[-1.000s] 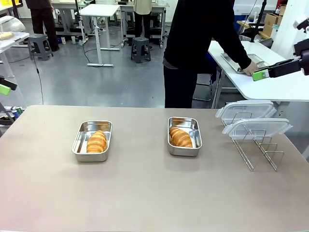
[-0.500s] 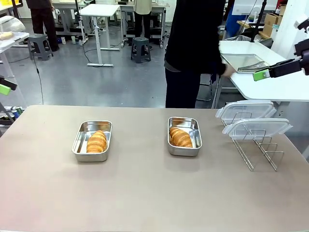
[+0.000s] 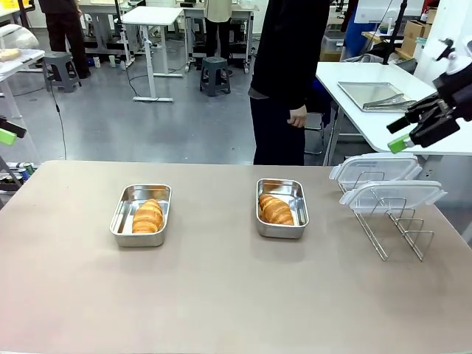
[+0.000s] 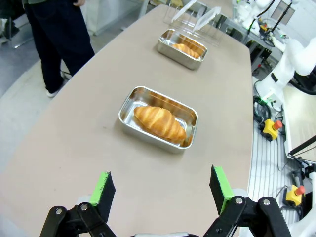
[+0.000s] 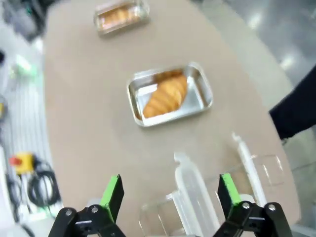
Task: Place the bread in airtight containers.
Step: Pick up one Airtight Container lid and hand it to the human.
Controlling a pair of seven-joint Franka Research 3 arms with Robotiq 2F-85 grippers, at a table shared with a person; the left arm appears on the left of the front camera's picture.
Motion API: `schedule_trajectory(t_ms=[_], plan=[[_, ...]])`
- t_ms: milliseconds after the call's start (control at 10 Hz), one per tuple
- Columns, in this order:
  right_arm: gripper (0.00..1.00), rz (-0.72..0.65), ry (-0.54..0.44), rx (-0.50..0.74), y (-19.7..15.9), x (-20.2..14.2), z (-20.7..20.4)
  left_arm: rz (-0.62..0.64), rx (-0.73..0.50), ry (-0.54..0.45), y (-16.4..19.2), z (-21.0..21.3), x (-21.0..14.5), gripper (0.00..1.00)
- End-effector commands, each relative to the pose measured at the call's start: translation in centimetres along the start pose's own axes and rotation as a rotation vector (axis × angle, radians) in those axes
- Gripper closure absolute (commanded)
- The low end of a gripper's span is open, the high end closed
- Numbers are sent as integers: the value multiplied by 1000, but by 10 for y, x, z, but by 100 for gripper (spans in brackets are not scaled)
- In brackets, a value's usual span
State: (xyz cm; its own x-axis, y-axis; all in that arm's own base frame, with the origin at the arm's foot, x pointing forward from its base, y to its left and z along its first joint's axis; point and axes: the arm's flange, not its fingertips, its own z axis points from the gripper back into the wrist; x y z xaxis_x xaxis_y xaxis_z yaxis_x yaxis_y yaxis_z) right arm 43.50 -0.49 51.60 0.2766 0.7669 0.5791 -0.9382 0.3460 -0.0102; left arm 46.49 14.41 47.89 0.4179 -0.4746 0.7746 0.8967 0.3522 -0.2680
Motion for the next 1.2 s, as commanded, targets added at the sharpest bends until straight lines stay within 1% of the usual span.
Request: schedule_trajectory(t_ms=[0,200,400,600,800,900,1100], plan=[[0,203,235,-115,4,2,-9,-8,2,9,-2,0,1,0],[0,277,357,-139,6,0,-21,-8,2,9,-2,0,1,0],[0,328,400,-141,6,-5,-27,-8,2,9,-2,0,1,0],[0,343,433,-129,3,-14,-40,-8,2,9,-2,0,1,0],[0,377,488,-127,-4,-27,-58,-8,2,9,-2,0,1,0],[0,380,506,-105,-7,-33,-68,-8,2,9,-2,0,1,0],[0,381,509,-96,-16,-40,-80,-8,2,9,-2,0,1,0]])
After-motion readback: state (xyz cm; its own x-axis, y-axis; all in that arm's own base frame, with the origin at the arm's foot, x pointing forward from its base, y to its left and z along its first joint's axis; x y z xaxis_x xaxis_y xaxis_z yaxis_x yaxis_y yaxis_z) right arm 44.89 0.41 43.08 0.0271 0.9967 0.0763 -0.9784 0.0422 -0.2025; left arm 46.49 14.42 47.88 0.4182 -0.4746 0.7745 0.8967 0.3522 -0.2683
